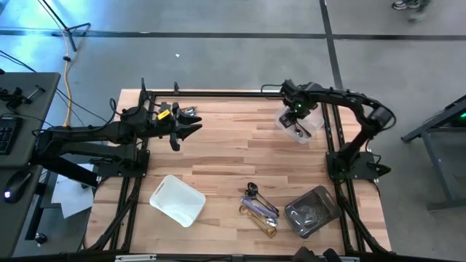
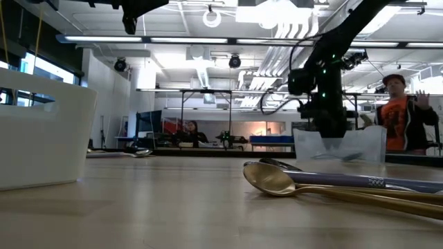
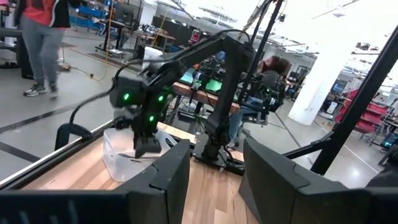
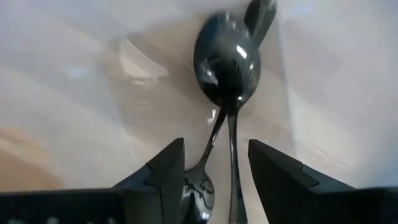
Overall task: Sort silverware by color (type)
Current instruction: Put the black spoon into the transparent bin
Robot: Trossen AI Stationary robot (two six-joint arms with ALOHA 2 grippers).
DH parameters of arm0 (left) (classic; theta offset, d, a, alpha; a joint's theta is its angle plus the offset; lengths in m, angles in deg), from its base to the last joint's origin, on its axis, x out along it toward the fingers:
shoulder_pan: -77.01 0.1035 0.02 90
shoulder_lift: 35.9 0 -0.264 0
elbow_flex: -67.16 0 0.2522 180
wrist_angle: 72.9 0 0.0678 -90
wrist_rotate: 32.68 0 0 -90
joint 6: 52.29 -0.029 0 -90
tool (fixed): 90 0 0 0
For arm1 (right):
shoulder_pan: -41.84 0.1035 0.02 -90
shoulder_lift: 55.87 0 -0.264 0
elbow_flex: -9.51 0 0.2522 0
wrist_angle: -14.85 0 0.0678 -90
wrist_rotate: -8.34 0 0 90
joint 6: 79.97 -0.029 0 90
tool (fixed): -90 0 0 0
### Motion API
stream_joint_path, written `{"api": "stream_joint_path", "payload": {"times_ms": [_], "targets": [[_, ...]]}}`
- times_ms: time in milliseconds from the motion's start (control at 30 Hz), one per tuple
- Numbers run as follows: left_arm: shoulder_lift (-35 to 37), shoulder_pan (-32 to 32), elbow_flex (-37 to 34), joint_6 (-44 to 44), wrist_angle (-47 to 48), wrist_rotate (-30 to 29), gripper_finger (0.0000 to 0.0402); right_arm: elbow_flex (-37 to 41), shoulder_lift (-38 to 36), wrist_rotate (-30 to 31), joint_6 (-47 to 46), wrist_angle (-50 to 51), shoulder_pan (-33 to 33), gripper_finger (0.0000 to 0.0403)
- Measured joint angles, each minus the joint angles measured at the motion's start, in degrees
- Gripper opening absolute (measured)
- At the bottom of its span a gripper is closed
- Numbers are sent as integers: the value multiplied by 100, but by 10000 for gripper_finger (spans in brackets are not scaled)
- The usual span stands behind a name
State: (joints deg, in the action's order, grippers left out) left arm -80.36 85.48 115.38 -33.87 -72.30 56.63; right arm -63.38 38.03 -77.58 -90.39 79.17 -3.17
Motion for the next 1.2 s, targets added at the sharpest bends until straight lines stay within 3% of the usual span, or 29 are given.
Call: {"api": "stream_joint_path", "payload": {"times_ms": [133,367,633,933,1200], "targets": [[0,0,0,-2,0,0,142,0,-827,-65,40,63,7,163],[0,4,0,-94,-2,0,142,0,-2719,-693,-41,-83,323,163],[0,4,0,-4,-41,0,142,0,-4298,-736,-653,-1640,1434,163],[0,4,0,-4,-60,0,142,-4,-4464,-737,-328,-3633,2877,163],[2,4,4,-412,-200,4,142,-4,-4112,-751,777,-3788,3248,163]]}}
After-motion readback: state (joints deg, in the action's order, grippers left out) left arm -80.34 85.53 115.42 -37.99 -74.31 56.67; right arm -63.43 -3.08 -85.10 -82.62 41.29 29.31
